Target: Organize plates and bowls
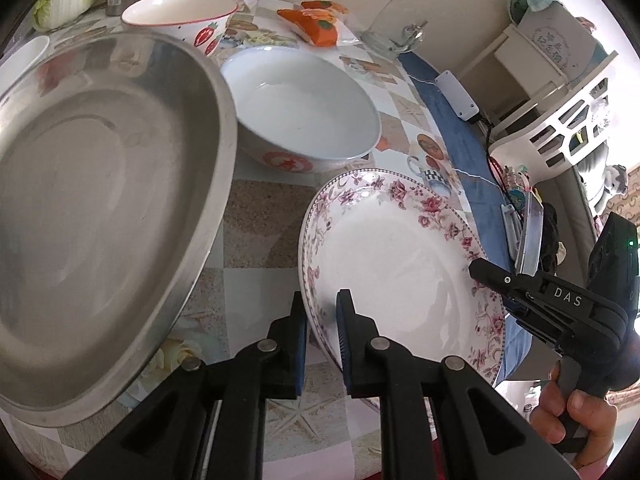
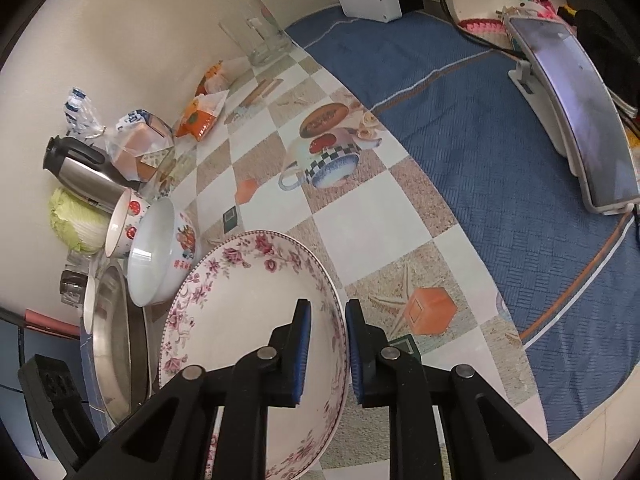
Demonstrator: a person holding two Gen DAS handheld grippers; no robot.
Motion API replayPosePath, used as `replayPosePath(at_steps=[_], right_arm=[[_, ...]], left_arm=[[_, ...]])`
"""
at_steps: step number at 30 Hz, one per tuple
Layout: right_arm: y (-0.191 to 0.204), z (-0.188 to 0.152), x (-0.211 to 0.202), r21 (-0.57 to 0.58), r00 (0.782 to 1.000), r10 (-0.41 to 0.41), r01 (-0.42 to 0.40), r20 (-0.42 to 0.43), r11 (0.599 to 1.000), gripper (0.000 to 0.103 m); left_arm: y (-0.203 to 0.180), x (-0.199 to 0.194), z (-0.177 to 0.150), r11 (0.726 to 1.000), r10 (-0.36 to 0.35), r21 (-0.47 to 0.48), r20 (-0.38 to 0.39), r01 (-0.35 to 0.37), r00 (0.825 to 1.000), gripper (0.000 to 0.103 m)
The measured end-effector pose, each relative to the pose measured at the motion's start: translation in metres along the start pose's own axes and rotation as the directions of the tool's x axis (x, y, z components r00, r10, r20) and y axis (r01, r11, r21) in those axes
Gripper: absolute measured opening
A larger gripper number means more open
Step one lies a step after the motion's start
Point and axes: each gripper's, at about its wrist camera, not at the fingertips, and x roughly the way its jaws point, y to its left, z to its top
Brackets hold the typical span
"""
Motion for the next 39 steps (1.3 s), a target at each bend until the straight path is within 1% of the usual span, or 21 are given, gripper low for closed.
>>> replayPosePath(at_steps=[9,22,31,39], right_arm=[[-0.001,0.000,-0.019,-0.007,0.997,0.009,-0.008,0.070,1.000,0.019],[0.020,0.000,-0.046,-0.064,0.984,0.036,-0.025,0.175,0.998,0.019],[0.050,-0.006,-0.052,-0.117,0.978,0.046,-0.022,0.202,0.993,0.019],[0.085,-0.013,-0.046,-0.176,0.977,0.069,-0.033,0.202,0.984,0.019]], left_arm=[[-0.009,-0.014,-0.003,0.998,-0.029,0.058,0.040,0.026,0.999,0.015],[-0.013,-0.037,0.005,0.994,-0.074,0.091,0.121,0.063,0.990,0.015],[0.004,-0.056,0.014,0.994,-0.079,0.086,0.154,0.066,0.985,0.015],[0.031,-0.076,0.022,0.997,-0.069,0.052,0.189,0.060,0.980,0.015]])
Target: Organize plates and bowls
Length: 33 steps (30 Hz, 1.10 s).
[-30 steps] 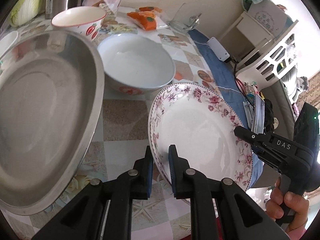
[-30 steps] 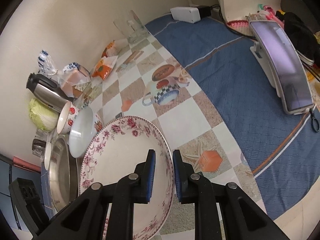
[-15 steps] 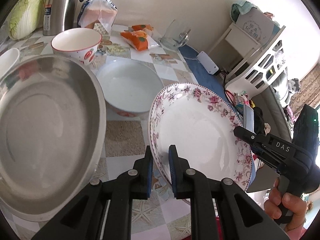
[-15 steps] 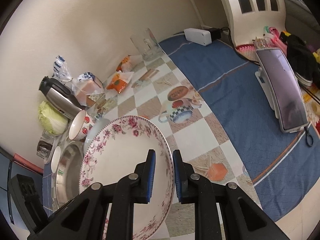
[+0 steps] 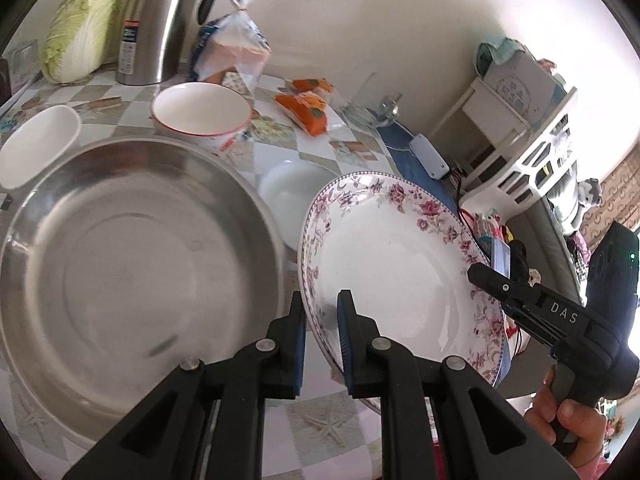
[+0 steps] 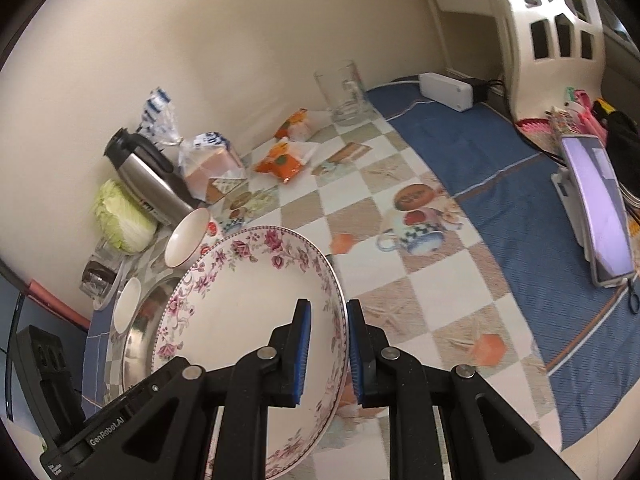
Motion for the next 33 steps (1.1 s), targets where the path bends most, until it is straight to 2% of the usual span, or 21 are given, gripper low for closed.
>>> replayPosePath(at_steps=[10,22,26,33], right_arm=[[0.048,-0.006,0.012,-0.068,1.000,0.023,-0.023,0.009,0.997,0.019],[0.093,-0.019,0.039,-0.140,0.999,0.036,-0.040,-0.035,0.989,0.019],[0.108,-0.026,0.049,-0.160,0.997,0.051,-0.060,-0.062,0.985,0.019],[0.142,-0.039,0.065,-0.220,0.994,0.058,-0.079,-0.096,0.972,0.019]], left_arm=[[0.035,-0.026,0.007,0.999,0.040,-0.029,0.045,-0.038,0.998,0.015],[0.076,-0.050,0.014,0.992,0.102,-0.086,0.079,-0.096,0.992,0.015],[0.093,-0.058,0.016,0.986,0.117,-0.130,0.088,-0.105,0.989,0.015],[0.120,-0.074,0.019,0.969,0.193,-0.178,0.113,-0.171,0.975,0.015]])
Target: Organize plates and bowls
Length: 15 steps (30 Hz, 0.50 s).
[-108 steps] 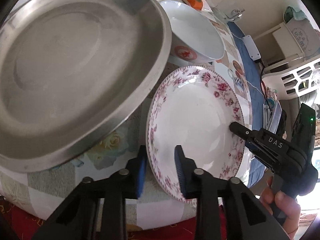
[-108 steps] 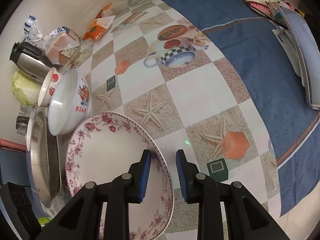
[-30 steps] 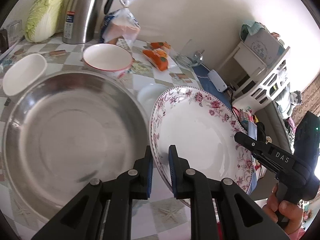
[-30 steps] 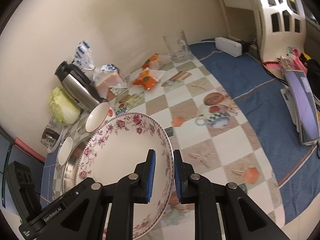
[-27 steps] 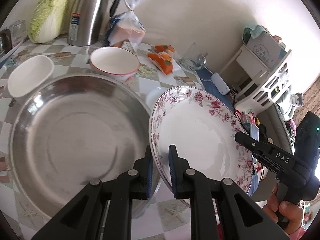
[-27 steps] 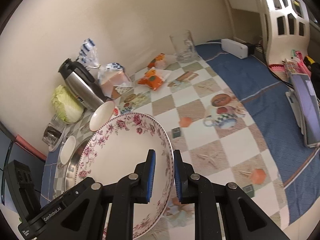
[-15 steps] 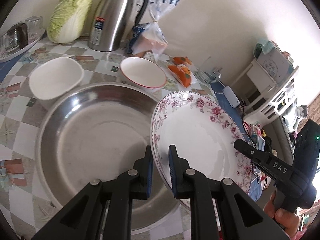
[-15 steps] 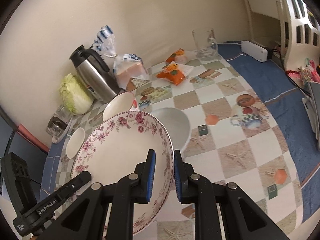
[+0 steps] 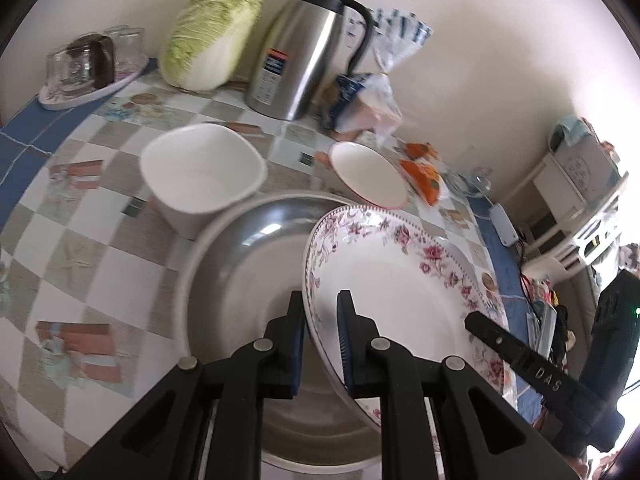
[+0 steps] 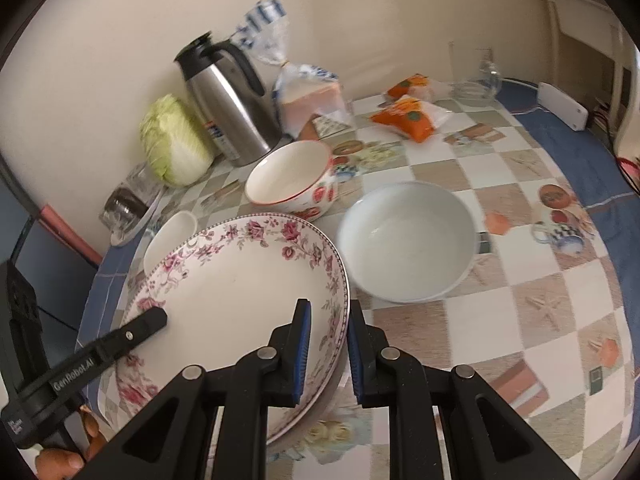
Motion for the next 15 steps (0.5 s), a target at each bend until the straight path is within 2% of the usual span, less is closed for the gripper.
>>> replayPosePath(at_steps=[8,15], right_arm=[[0.034,-0.009,0.024,-0.069,0.999,0.004,-0.008,-0.050,0.998,0.019],[0.040,-0.011,0.035,-0.087,0.997,-0.013,0.006,-0.074,0.996,0.019]], left_arm=[[0.037,-0.006,0.007,0.995,0.033,-0.098,0.013,-0.032,0.999,0.015],[0.044,-0.002,0.006,0.991,0.047,-0.126,0.000,-0.046,0.999,0.015]])
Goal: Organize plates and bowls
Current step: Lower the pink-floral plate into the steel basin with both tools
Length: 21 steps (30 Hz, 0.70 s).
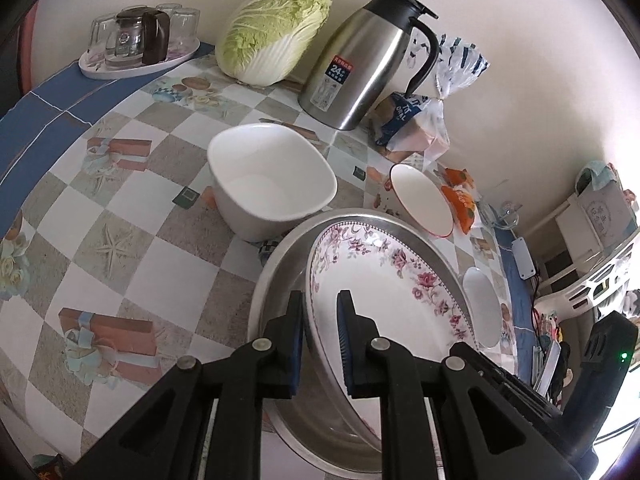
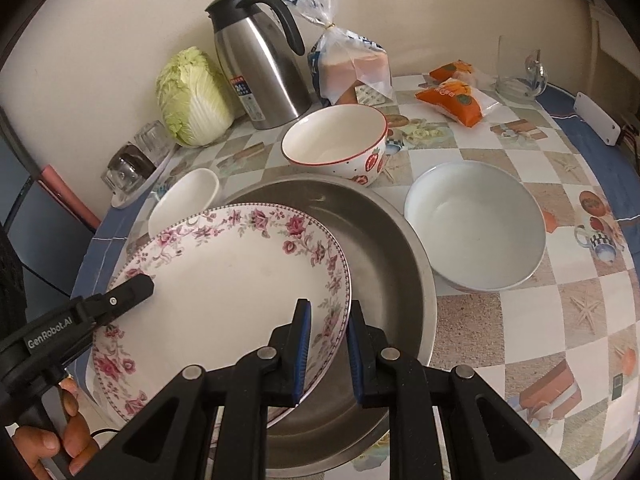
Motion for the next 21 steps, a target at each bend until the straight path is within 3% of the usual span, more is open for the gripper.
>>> replayPosePath(at_steps=[21], right_arm=[[-0.010,0.006,0.010,-0.006,0.999,-0.051,0.051,-0.008,0.999,0.019]], left_arm=[[-0.014,0.026,-0.006,0.996,0.065,0.067,-0.063,-0.061,0.996,0.015]])
